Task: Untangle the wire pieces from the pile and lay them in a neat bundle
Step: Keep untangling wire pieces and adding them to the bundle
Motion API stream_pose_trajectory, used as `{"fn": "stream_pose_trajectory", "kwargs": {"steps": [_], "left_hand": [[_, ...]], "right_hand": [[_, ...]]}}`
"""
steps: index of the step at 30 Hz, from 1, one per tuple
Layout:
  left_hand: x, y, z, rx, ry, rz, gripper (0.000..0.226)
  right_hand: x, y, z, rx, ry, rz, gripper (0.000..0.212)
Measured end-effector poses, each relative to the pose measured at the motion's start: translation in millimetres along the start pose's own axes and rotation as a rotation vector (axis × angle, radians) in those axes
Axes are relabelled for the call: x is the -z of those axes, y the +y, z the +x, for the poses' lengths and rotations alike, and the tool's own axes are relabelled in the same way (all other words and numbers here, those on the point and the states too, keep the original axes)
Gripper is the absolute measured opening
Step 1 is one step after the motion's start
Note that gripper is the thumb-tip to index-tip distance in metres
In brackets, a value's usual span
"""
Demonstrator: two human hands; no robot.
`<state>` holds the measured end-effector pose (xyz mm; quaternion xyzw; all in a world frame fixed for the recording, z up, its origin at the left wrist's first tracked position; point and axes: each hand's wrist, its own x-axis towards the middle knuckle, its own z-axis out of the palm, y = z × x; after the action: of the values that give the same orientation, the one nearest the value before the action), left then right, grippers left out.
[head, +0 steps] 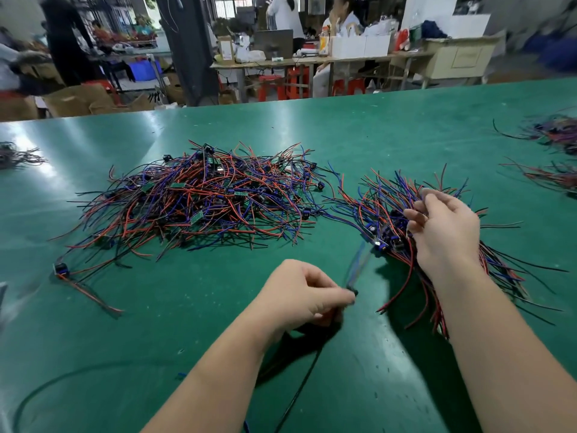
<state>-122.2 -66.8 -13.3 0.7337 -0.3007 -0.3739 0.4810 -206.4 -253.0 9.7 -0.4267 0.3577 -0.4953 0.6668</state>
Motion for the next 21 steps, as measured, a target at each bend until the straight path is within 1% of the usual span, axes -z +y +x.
{"fn": "stream_pose_trajectory", "kwargs": {"steps": [1, 2, 3, 5, 7, 8, 9, 10, 11, 13, 14, 15, 16, 18, 19, 20, 21], "left_hand": [[1.6, 0.6, 1.6, -0.017, 0.06, -0.079, 0.018], [3.7, 1.5, 2.8, -0.032, 0.108, -0.176, 0.017], [6.3, 2.2, 3.8, -0.045, 0.151, -0.27, 0.015], [9.7, 2.4, 5.6, -0.069, 0.224, -0.392, 0.013], [10.0, 1.6, 7.8, -0.095, 0.256, -0.404, 0.01], [9.3, 0.8, 8.8, -0.112, 0.252, -0.383, 0.009], [8.8, -0.5, 9.4, -0.135, 0.234, -0.355, 0.008], [8.3, -1.3, 9.2, -0.16, 0.202, -0.326, 0.006], [8.6, -1.4, 8.5, -0.179, 0.164, -0.295, 0.004], [13.3, 0.3, 7.6, -0.2, 0.123, -0.233, 0.001], [18.0, 1.3, 7.6, -0.212, 0.14, -0.211, 0.002], [25.0, 1.0, 8.7, -0.233, 0.201, -0.178, 0.005], [34.2, 0.1, 10.4, -0.265, 0.311, -0.097, 0.008], [57.1, -5.1, 12.5, -0.304, 0.59, 0.212, 0.008], [68.6, -9.8, 12.7, -0.289, 0.71, 0.385, 0.008], [79.7, -16.2, 13.9, -0.238, 0.792, 0.531, 0.011], [90.0, -24.5, 15.9, -0.142, 0.828, 0.64, 0.018]], "right_hand": [[-1.7, 1.0, -1.1, 0.01, 0.003, -0.023, 0.017], [-4.7, 2.3, -4.3, 0.019, -0.033, -0.061, 0.016], [-8.3, 4.1, -9.6, 0.025, -0.116, -0.11, 0.015], [-16.3, 11.2, -24.7, 0.032, -0.393, -0.265, 0.01], [-22.3, 19.8, -41.7, 0.079, -0.676, -0.481, 0.006], [-23.9, 23.1, -48.8, 0.105, -0.767, -0.554, 0.007], [-24.9, 25.7, -53.7, 0.128, -0.807, -0.584, 0.009], [-25.6, 26.7, -55.1, 0.165, -0.796, -0.603, 0.01], [-25.3, 26.1, -53.9, 0.224, -0.744, -0.629, 0.012], [-23.2, 20.0, -46.8, 0.359, -0.572, -0.719, 0.012], [-20.6, 15.0, -42.0, 0.42, -0.485, -0.764, 0.01], [-16.9, 9.2, -37.5, 0.48, -0.405, -0.819, 0.008], [-12.6, 3.4, -33.5, 0.536, -0.33, -0.884, 0.009], [-3.4, -5.9, -26.3, 0.606, -0.213, -1.003, 0.014], [0.7, -8.8, -22.8, 0.607, -0.171, -1.051, 0.016], [3.9, -10.3, -18.9, 0.59, -0.138, -1.1, 0.016], [6.4, -10.7, -15.8, 0.566, -0.113, -1.163, 0.017]]}}
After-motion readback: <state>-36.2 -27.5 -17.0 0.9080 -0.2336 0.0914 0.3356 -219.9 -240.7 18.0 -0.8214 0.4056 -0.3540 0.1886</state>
